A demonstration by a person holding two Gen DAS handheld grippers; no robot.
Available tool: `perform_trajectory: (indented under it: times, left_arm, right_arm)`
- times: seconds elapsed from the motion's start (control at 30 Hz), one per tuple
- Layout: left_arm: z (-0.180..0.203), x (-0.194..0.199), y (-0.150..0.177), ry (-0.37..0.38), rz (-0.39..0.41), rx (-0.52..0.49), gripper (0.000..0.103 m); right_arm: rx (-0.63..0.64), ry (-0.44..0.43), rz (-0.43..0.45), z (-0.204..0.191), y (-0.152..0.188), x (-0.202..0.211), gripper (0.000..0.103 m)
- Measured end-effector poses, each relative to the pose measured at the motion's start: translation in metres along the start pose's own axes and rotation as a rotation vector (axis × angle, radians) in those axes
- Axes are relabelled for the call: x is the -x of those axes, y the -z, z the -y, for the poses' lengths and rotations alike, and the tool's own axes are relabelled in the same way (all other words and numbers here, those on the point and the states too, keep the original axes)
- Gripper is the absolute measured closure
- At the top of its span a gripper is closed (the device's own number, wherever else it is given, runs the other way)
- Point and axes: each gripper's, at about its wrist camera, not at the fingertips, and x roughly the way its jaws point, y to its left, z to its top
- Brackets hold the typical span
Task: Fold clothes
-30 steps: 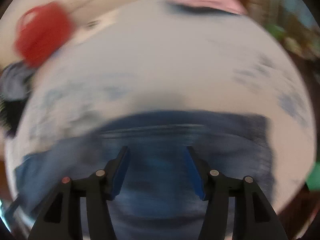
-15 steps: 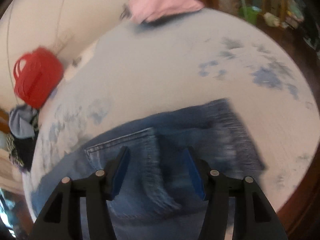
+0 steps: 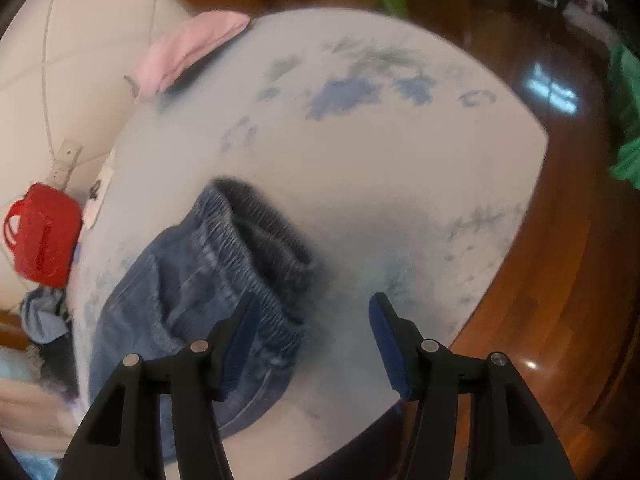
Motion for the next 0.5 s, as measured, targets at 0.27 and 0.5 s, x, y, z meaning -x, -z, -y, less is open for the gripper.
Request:
perform_trajectory:
  times: [0.27,0.5]
  left_arm:
    - [0.019,-0.013,0.003,0.001,-0.015,-0.036,0.052]
    - [0.005,0.029,0.009,-0.057,0.069,0.009,0.098]
  right_arm:
    - [0.171,0.067,-0.067,-0.045,0.007,-0.031,0.061]
    - [0.487,0.348,0.118,-0.101,0.000,0.007,0.079]
